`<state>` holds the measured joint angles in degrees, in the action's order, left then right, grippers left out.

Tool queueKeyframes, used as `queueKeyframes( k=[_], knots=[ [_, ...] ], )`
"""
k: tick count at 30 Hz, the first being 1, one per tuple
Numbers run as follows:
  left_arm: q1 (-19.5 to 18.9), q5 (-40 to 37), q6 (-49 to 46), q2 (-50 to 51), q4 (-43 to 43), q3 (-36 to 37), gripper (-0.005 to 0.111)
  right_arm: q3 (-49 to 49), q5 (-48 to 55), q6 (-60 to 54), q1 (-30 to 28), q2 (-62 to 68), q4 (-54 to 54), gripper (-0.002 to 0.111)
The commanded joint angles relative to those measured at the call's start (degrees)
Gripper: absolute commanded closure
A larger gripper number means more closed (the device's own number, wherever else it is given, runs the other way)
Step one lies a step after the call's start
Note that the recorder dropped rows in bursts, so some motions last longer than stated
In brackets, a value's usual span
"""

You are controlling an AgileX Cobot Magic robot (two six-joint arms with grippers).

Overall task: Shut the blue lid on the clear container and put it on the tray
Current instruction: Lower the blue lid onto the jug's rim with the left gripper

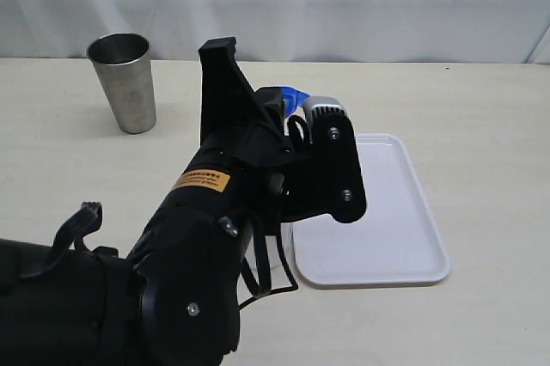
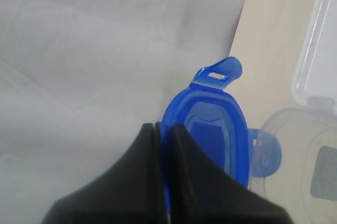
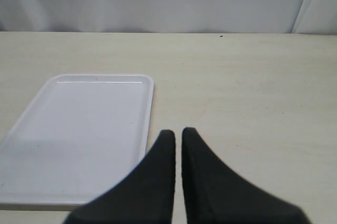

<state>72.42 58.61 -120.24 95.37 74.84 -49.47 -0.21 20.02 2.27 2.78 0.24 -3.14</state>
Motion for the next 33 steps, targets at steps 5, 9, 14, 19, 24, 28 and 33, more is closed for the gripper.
queueKeyframes(
  k=[5, 9, 14, 19, 24, 28, 33],
  knots=[
    [2.3, 0.26, 0.33, -0.4, 0.51, 0.16, 0.107, 0.21, -0.22, -0.02, -0.19, -0.24, -0.04, 0.104],
    [2.87, 0.26, 0.12, -0.4, 1.48, 0.16, 0.107, 0.21, -0.22, -0.02, -0.19, -0.24, -0.04, 0.104],
    [2.87, -0.72, -1.35, -0.4, 4.69, 0.16, 0.107, 0.21, -0.22, -0.02, -0.19, -0.24, -0.04, 0.104],
    [2.87, -3.47, -1.34, -0.4, 4.98, 0.16, 0.107, 0.21, -0.22, -0.02, -0.19, -0.24, -0.04, 0.104],
    [2.91, -5.39, -1.34, -0.4, 5.86, 0.16, 0.107, 0.21, -0.22, -0.02, -0.19, -0.24, -0.04, 0.104],
    [2.91, -5.39, -1.92, -0.4, 7.95, 0.16, 0.107, 0.21, -0.22, -0.02, -0.19, -0.24, -0.04, 0.104],
    [2.91, -5.39, -2.54, -0.4, 8.54, 0.85, 0.107, 0.21, -0.22, -0.02, -0.19, -0.24, -0.04, 0.104]
  ],
)
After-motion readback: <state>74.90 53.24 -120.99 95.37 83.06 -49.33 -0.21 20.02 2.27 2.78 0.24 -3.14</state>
